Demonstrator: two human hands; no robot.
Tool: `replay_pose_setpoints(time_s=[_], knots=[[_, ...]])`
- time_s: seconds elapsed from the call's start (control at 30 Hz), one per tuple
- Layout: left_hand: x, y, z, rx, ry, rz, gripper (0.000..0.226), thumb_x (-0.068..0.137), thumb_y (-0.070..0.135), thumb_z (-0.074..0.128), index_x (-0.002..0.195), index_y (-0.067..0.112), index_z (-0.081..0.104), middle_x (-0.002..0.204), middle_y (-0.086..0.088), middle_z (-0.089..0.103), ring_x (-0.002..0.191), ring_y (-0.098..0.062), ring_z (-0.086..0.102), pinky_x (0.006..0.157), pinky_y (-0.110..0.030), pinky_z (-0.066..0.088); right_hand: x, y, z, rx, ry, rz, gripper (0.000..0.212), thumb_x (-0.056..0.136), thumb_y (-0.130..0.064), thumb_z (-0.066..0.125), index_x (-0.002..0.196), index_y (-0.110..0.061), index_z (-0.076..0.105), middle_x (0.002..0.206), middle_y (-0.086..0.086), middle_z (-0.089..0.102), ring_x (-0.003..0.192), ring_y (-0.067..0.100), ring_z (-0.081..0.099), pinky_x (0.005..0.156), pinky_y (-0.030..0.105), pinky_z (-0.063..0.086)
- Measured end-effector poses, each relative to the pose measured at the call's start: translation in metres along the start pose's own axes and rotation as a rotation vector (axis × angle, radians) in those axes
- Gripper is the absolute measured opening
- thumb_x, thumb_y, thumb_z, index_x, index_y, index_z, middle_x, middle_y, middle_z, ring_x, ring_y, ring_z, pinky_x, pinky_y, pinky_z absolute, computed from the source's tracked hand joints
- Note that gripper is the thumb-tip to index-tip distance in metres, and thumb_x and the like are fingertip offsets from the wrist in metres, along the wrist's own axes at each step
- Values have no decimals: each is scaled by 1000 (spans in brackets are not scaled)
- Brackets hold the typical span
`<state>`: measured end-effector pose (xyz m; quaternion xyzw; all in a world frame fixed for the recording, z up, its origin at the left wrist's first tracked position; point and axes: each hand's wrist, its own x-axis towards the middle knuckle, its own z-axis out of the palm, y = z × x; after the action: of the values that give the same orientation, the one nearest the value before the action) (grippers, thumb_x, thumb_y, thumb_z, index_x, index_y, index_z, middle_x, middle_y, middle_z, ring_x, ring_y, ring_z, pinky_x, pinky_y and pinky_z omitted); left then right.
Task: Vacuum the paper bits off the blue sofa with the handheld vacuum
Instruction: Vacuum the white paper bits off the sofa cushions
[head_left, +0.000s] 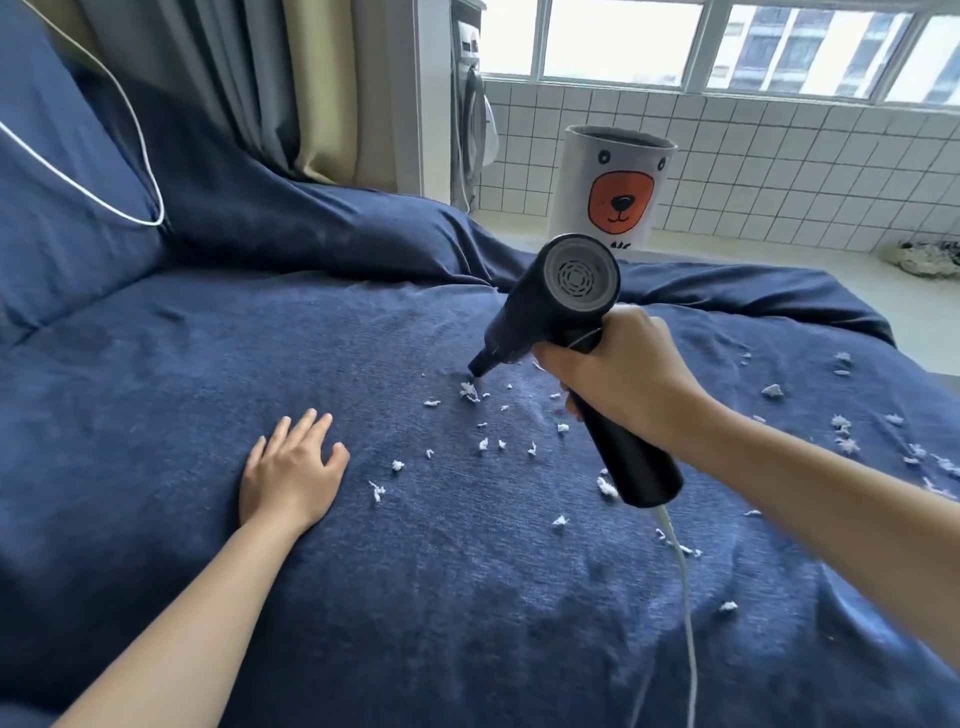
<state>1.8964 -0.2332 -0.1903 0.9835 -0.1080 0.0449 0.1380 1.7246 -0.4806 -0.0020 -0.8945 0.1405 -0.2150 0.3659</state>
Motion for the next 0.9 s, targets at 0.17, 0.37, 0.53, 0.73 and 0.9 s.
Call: replay_pose_setpoints(time_s=[0.17, 0.37, 0.53, 0.73, 0.9], knots=[[-3, 0, -1, -3, -7, 13, 53, 99, 43, 32, 150, 27, 30, 159, 9, 20, 147, -14, 13, 120, -35, 8, 4, -4, 11, 60, 4, 14, 28, 81, -21, 72, 57, -18, 59, 60, 8, 69, 44, 14, 67, 52, 28, 58], [-12, -2, -1, 8, -1, 24, 53, 100, 41, 31, 150, 26, 28, 159, 8, 20, 147, -14, 13, 119, -34, 7, 9, -7, 34, 56, -25, -8, 24, 79, -26, 72, 59, -17, 62, 60, 8, 72, 53, 20, 71, 63, 40, 62], [-15, -3, -2, 6, 2, 21, 53, 100, 41, 31, 150, 25, 28, 159, 8, 21, 147, -14, 13, 120, -34, 6, -1, -10, 19, 48, -39, 1, 24, 81, -21, 72, 61, -12, 62, 64, 14, 72, 47, 20, 69, 58, 38, 62], [-22, -4, -2, 11, 7, 29, 52, 99, 39, 33, 150, 24, 30, 158, 7, 23, 147, -15, 16, 119, -35, 9, -25, -16, 3, 101, -93, 55, 23, 82, -18, 73, 65, -4, 65, 66, 18, 72, 44, 18, 66, 52, 33, 61], [-32, -6, -1, 8, 11, 29, 52, 100, 39, 32, 150, 24, 29, 158, 8, 23, 147, -14, 15, 119, -34, 7, -35, -15, -2, 13, -56, -9, 28, 82, -20, 73, 58, -16, 61, 56, 8, 68, 43, 12, 65, 51, 24, 56]])
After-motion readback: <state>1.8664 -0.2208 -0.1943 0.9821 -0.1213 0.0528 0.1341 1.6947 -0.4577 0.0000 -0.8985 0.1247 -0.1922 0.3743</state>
